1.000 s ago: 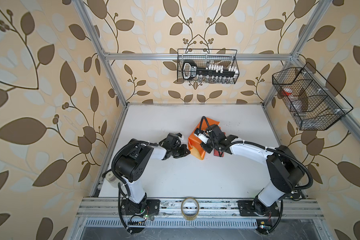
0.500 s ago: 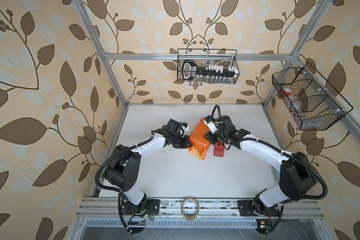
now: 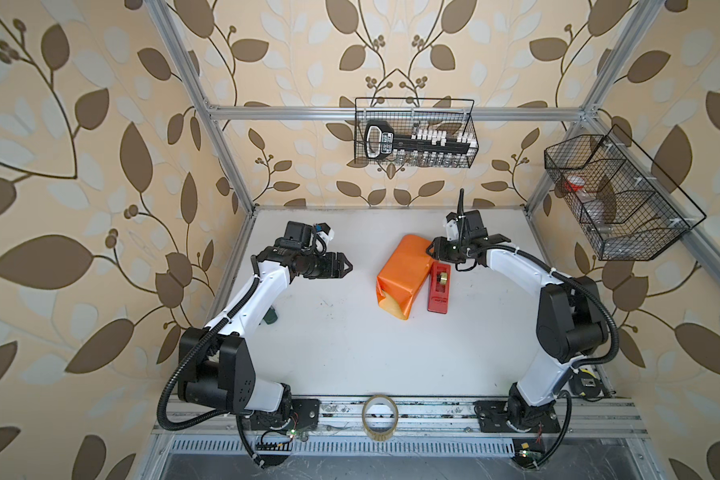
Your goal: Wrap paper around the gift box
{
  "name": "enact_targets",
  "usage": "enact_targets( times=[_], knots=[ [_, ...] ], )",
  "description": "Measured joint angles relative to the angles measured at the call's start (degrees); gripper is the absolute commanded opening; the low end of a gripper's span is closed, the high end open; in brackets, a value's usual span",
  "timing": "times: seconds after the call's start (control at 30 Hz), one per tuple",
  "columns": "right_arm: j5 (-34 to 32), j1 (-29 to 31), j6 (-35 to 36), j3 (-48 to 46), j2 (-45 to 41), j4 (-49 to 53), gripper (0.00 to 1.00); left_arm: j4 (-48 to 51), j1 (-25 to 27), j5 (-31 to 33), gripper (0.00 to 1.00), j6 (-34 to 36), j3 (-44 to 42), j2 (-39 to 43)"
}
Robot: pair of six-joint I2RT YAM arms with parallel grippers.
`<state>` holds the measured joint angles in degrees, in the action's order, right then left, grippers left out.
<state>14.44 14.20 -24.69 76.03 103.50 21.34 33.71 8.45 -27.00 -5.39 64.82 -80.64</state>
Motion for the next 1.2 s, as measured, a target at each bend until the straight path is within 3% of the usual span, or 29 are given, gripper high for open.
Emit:
enact_targets(
  times=[0.3, 0.63, 0.8, 0.97, 1.1, 1.2],
  knots=[
    [3.85, 5.51, -0.31, 9.92, 10.80, 3.63, 0.48, 0.79, -0.24, 0.13, 0.93, 0.76, -0.31, 0.02],
    [8.57, 13.22, 1.42, 19.91, 14.93, 7.80, 0.50, 1.14, 0.33, -2.03, 0.99, 3.82, -0.44, 0.02],
    [8.85, 10.97, 2.69, 17.99, 10.43, 9.55, 0.50, 8.11, 5.27, -1.25, 0.99, 20.63, 3.28, -0.11],
    [6.91, 8.87, 3.54, 2.29, -6.82, 6.97, 0.38, 16.92, 6.75, -1.25, 0.99, 46.12, 8.33, -0.11],
    [5.46, 13.51, 2.99, -9.42, -16.17, 1.73, 0.25, 20.76, 8.17, 0.39, 0.99, 62.10, 8.83, -0.09],
    [5.07, 18.43, 1.57, -17.44, -17.09, -3.72, 0.19, 18.95, 9.84, 3.08, 0.99, 70.99, 5.97, -0.02]
  ],
)
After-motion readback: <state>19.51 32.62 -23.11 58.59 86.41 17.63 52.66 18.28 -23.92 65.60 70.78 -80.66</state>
